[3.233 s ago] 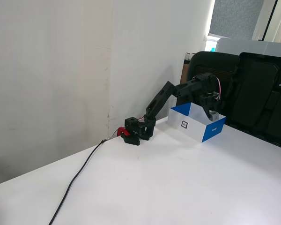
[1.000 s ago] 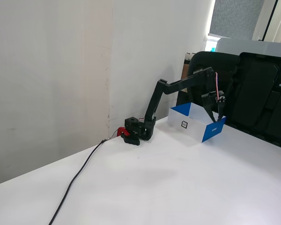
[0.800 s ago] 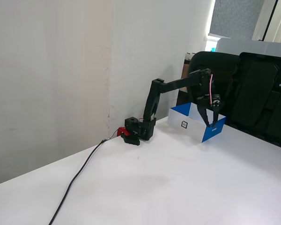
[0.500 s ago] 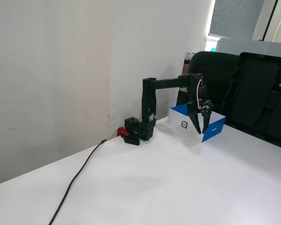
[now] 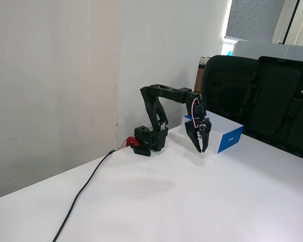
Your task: Grasp the gray block and put it in the box.
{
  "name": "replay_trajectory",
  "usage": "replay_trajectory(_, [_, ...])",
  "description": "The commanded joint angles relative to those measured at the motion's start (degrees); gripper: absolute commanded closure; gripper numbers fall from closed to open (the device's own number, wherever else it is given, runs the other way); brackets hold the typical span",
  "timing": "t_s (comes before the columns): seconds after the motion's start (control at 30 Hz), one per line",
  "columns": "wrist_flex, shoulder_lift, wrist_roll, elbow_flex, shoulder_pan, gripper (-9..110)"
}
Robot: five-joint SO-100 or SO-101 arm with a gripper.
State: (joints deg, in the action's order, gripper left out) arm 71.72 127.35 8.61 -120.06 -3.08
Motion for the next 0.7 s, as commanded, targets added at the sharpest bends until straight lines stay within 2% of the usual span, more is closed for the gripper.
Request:
replay_trajectory(0.0, [-6.7, 10.1, -1.6, -7.6, 1.3, 101])
replay_trajectory(0.37, [-22.8, 23.6, -3.3, -32.4, 2.2, 101])
replay_trajectory(0.67, [-25.4, 34.8, -3.4, -44.7, 0.6, 101])
